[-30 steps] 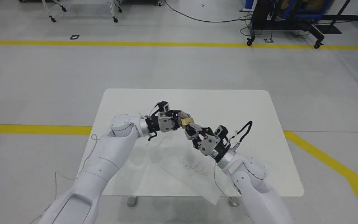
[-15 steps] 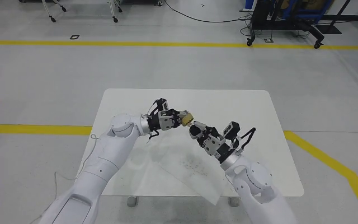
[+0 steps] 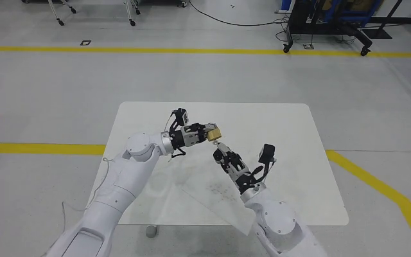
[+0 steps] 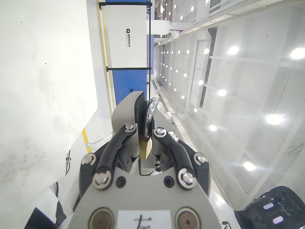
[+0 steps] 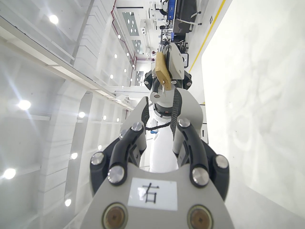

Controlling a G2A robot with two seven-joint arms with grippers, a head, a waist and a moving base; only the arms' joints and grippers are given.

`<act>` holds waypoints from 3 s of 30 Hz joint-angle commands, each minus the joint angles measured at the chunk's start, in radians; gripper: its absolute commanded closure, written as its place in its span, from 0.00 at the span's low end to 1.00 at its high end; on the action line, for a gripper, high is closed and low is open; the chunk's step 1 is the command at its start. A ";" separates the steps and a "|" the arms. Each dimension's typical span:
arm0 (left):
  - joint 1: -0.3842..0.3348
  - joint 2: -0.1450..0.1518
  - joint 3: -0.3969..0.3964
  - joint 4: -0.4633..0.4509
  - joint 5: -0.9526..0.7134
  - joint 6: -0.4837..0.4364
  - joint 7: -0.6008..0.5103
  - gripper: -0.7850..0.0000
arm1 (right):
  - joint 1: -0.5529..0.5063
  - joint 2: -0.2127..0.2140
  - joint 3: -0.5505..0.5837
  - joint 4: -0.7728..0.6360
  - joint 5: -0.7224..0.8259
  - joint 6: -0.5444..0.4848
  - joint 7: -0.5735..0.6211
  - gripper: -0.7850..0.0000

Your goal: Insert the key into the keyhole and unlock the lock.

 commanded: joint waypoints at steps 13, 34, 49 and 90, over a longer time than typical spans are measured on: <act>0.016 0.004 -0.015 -0.027 0.009 -0.016 -0.021 1.00 | 0.056 -0.034 -0.043 0.064 0.175 -0.020 -0.126 1.00; 0.031 0.007 -0.031 -0.054 0.038 -0.081 -0.039 1.00 | 0.051 -0.050 0.137 0.138 1.156 0.199 0.174 1.00; 0.037 0.007 -0.034 -0.066 0.070 -0.146 -0.025 1.00 | 0.019 -0.041 0.170 0.091 1.144 0.177 0.175 1.00; 0.040 0.055 0.156 -0.299 0.809 0.309 -0.196 0.00 | -0.277 -0.003 0.497 -0.265 0.264 -0.257 -0.164 0.00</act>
